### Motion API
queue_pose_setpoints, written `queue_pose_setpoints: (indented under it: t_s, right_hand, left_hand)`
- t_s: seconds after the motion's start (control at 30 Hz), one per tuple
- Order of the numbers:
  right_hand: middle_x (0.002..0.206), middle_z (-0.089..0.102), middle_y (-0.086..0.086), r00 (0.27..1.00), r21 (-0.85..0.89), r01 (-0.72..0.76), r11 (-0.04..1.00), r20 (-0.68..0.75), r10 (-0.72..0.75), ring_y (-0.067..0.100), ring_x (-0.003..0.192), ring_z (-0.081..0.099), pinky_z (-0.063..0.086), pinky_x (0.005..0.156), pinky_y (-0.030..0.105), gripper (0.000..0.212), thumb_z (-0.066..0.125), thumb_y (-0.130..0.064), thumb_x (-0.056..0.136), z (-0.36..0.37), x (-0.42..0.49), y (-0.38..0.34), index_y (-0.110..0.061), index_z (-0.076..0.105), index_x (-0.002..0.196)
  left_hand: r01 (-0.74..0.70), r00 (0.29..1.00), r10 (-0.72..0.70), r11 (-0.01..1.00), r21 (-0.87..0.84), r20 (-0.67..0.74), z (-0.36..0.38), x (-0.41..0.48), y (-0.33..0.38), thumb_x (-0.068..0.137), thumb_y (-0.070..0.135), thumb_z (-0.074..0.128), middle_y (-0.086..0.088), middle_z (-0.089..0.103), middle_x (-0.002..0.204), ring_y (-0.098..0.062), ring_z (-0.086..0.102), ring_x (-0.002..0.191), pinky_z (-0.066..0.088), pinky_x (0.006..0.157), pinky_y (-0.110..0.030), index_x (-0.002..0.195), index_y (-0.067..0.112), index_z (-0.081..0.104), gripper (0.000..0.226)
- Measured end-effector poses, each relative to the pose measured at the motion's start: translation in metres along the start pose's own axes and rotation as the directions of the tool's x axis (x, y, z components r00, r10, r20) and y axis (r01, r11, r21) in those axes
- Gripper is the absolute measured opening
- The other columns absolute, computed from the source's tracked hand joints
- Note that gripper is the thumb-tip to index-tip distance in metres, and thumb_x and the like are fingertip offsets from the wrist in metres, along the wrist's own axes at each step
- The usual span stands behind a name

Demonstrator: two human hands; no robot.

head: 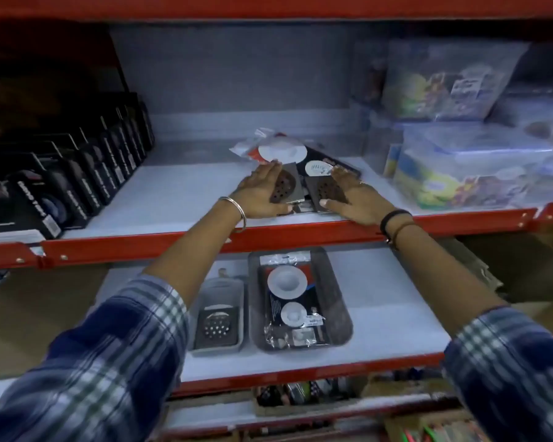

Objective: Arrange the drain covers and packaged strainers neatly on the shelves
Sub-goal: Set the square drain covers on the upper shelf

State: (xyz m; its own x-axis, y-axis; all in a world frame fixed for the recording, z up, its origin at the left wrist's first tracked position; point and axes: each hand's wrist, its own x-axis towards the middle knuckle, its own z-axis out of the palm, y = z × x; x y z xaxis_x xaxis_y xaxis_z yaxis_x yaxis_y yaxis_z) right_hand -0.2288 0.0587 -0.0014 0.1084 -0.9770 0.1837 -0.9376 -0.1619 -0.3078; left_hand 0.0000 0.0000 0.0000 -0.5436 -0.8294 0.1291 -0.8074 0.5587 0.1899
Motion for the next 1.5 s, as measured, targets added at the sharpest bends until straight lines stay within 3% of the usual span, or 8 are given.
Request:
queue_pose_setpoints:
  t_s: [0.2, 0.63, 0.77, 1.0, 1.13, 1.23, 1.37, 1.5]
  right_hand:
    - [0.162, 0.004, 0.003, 0.943, -0.060, 0.066, 0.996, 0.331, -0.042, 0.022, 0.148, 0.010, 0.012, 0.121, 0.035, 0.104, 0.069, -0.051, 0.076, -0.013, 0.024, 0.026, -0.022, 0.004, 0.151]
    - [0.134, 0.036, -0.002, 0.959, 0.017, 0.159, 0.987, 0.235, -0.159, 0.019, 0.127, 0.032, 0.026, 0.106, 0.028, 0.104, 0.076, -0.063, 0.056, -0.027, 0.048, -0.007, -0.022, 0.033, 0.142]
    - [0.114, 0.045, -0.005, 0.948, 0.060, 0.228, 0.972, 0.213, -0.236, 0.017, 0.112, 0.044, 0.038, 0.095, 0.029, 0.088, 0.069, -0.074, 0.048, -0.023, 0.065, -0.043, -0.032, 0.051, 0.122]
    - [0.116, 0.041, -0.007, 0.929, 0.087, 0.251, 0.964, 0.259, -0.265, 0.016, 0.113, 0.040, 0.035, 0.098, 0.031, 0.090, 0.077, -0.065, 0.053, 0.008, 0.104, -0.107, -0.026, 0.048, 0.129]
    - [0.111, 0.045, -0.002, 0.905, 0.029, 0.261, 0.965, 0.341, -0.255, 0.018, 0.105, 0.045, 0.042, 0.090, 0.032, 0.072, 0.076, -0.064, 0.057, 0.027, 0.123, -0.139, -0.023, 0.056, 0.112]
    - [0.108, 0.045, 0.004, 0.883, 0.005, 0.272, 0.962, 0.396, -0.252, 0.021, 0.101, 0.047, 0.046, 0.088, 0.037, 0.053, 0.074, -0.064, 0.059, 0.044, 0.136, -0.163, -0.025, 0.057, 0.090]
    - [0.112, 0.042, 0.005, 0.864, -0.019, 0.259, 0.966, 0.453, -0.222, 0.023, 0.105, 0.045, 0.045, 0.088, 0.036, 0.052, 0.072, -0.065, 0.061, 0.064, 0.146, -0.188, -0.029, 0.055, 0.095]
    - [0.127, 0.038, 0.007, 0.895, -0.019, 0.207, 0.978, 0.407, -0.181, 0.029, 0.125, 0.039, 0.038, 0.105, 0.041, 0.078, 0.059, -0.069, 0.072, 0.067, 0.144, -0.186, -0.017, 0.048, 0.129]
  left_hand:
    - [0.047, 0.997, -0.051, 0.997, 0.060, 0.061, -0.001, 0.015, 0.000, 0.074, 0.058, 0.065, -0.008, 0.010, 0.160, -0.027, 0.011, 0.146, 0.014, 0.120, -0.044, 0.151, 0.017, 0.004, 0.106]
    - [-0.002, 0.998, -0.002, 0.998, 0.065, 0.066, -0.046, -0.007, -0.044, 0.064, 0.060, 0.072, -0.007, 0.047, 0.116, -0.024, 0.048, 0.108, 0.047, 0.094, -0.039, 0.123, 0.013, 0.051, 0.079]
    - [0.047, 0.983, -0.062, 0.995, 0.090, 0.171, -0.053, -0.015, -0.081, 0.059, 0.066, 0.071, -0.008, 0.049, 0.110, -0.024, 0.049, 0.103, 0.048, 0.093, -0.042, 0.110, 0.012, 0.059, 0.075]
    - [0.100, 0.967, -0.108, 0.994, 0.045, 0.232, -0.047, -0.012, -0.131, 0.047, 0.079, 0.063, 0.005, 0.044, 0.103, -0.019, 0.049, 0.101, 0.047, 0.093, -0.040, 0.101, 0.023, 0.056, 0.078]
    - [0.154, 0.949, -0.125, 0.985, -0.079, 0.289, -0.056, -0.018, -0.147, 0.058, 0.064, 0.063, -0.002, 0.038, 0.136, -0.022, 0.031, 0.130, 0.033, 0.109, -0.037, 0.140, 0.019, 0.037, 0.097]
    - [0.267, 0.959, -0.228, 0.925, -0.272, 0.167, -0.061, -0.022, -0.161, 0.075, 0.051, 0.057, -0.006, 0.033, 0.146, -0.023, 0.029, 0.137, 0.028, 0.113, -0.034, 0.146, 0.013, 0.026, 0.086]
    - [0.439, 0.896, -0.390, 0.853, -0.284, 0.212, -0.057, -0.023, -0.170, 0.088, 0.045, 0.054, -0.016, 0.061, 0.114, -0.027, 0.061, 0.098, 0.049, 0.091, -0.037, 0.124, 0.009, 0.039, 0.053]
    - [0.455, 0.889, -0.378, 0.791, -0.409, 0.257, -0.049, -0.026, -0.169, 0.085, 0.025, 0.062, -0.015, 0.062, 0.089, -0.024, 0.059, 0.071, 0.055, 0.075, -0.038, 0.103, 0.015, 0.030, 0.038]
